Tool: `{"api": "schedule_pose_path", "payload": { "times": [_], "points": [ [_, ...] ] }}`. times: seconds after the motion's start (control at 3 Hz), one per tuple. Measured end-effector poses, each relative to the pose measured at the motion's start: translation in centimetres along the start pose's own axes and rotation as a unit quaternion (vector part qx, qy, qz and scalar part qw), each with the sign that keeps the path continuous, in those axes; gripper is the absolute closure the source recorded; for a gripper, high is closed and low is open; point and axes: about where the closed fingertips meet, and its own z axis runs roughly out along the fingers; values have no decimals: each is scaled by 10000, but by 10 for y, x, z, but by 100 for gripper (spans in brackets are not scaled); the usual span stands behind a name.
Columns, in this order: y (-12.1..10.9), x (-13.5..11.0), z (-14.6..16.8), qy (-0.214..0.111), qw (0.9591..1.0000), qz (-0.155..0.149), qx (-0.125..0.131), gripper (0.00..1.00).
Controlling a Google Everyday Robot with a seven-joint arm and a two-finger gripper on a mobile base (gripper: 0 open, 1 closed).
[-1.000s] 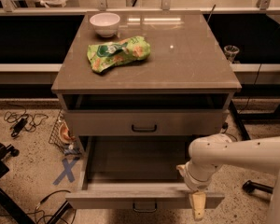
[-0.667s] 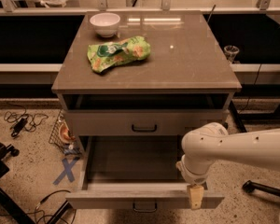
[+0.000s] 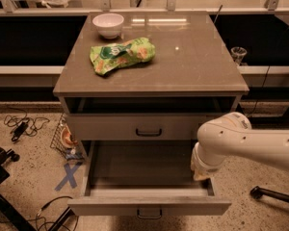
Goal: Open middle drawer
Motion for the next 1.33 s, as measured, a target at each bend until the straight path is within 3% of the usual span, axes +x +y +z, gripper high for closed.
{"api": "schedule_pose_path", "payload": {
  "times": [0.33, 0.67, 1.33],
  "points": [
    [-12, 19, 6, -333, 9983, 350, 335, 87],
    [-20, 29, 31, -731, 9941, 618, 503, 100],
    [-18, 22, 50, -787, 9947, 542, 376, 100]
  ]
}}
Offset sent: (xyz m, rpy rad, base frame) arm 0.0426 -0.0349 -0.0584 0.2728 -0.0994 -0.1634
